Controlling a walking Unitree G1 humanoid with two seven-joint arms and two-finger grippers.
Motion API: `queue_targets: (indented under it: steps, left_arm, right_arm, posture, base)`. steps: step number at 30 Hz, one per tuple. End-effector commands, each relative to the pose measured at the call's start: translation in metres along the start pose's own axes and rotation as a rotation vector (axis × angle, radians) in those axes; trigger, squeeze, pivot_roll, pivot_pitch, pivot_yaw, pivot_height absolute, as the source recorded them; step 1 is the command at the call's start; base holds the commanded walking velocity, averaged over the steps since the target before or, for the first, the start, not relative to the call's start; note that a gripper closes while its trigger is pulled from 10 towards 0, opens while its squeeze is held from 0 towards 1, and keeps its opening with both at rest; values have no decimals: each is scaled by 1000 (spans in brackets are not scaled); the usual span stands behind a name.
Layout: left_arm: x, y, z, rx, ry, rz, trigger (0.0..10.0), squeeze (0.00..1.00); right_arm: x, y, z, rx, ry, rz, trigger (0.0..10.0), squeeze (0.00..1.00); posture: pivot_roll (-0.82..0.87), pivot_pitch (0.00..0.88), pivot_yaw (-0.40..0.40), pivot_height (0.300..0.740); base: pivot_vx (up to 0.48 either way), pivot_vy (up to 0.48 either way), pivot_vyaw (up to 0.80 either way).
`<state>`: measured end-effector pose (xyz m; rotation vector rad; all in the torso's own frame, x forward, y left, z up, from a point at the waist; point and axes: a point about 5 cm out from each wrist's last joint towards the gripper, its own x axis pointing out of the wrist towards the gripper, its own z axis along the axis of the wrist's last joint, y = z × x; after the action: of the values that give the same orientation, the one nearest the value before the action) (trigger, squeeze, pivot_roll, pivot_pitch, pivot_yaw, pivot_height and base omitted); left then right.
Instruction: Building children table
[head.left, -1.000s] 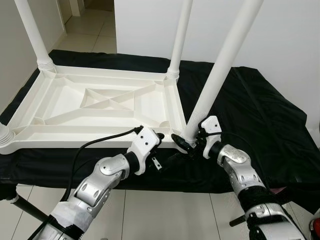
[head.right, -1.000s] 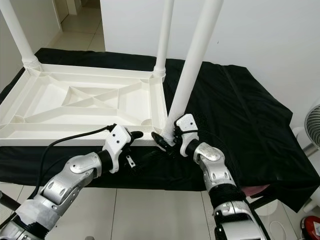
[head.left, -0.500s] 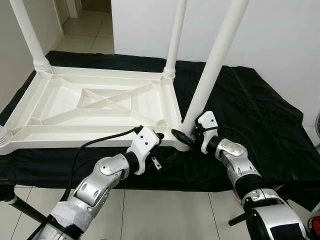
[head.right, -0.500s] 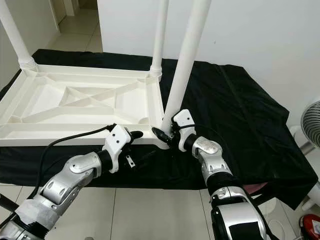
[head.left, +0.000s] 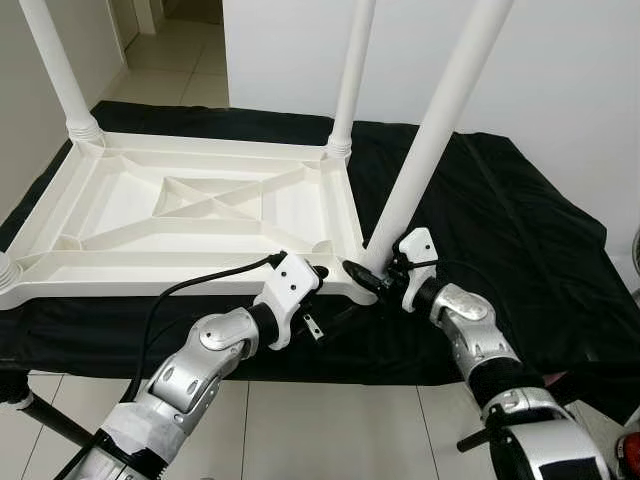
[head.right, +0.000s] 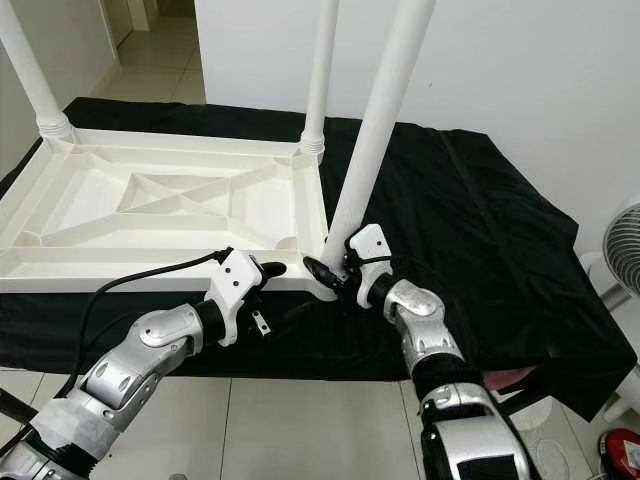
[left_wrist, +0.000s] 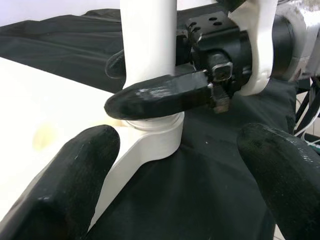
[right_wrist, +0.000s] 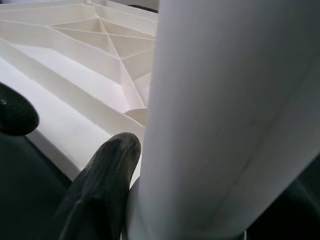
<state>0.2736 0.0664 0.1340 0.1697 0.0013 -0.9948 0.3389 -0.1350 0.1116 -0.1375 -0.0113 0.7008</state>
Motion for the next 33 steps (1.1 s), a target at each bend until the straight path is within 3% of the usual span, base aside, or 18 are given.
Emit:
queue_targets:
  steps: [1, 5, 14, 28, 32, 33]
  left_arm:
    - [0, -10, -3, 9, 15, -142, 10000, 0]
    - [0, -10, -3, 9, 15, -143, 10000, 0]
    - [2, -9, -3, 14, 16, -148, 10000, 0]
    - [4, -9, -2, 16, 10, -147, 10000, 0]
    - [5, -10, -2, 16, 6, -143, 10000, 0]
    - [5, -10, -2, 14, 5, -141, 10000, 0]
  right_arm:
    - [-6, 6, -16, 39, 73, -34, 10000, 0]
    - [-6, 7, -15, 38, 68, -47, 10000, 0]
    - [-8, 16, -12, 87, 42, -232, 10000, 0]
    - [-14, 32, -13, 171, 103, -716, 10000, 0]
    - [-6, 44, -7, 206, 52, -679, 10000, 0]
    - [-7, 42, -4, 200, 34, -667, 10000, 282]
  posture:
    - [-13, 0, -69, 740]
    - [-15, 0, -67, 740]
    - [-16, 0, -67, 740]
    - [-12, 0, -83, 740]
    - [-9, 0, -88, 740]
    - [-13, 0, -89, 740]
  base:
    - [0, 0, 0]
    - [0, 0, 0]
    - [0, 0, 0]
    - [0, 0, 0]
    - [0, 0, 0]
    - [0, 0, 0]
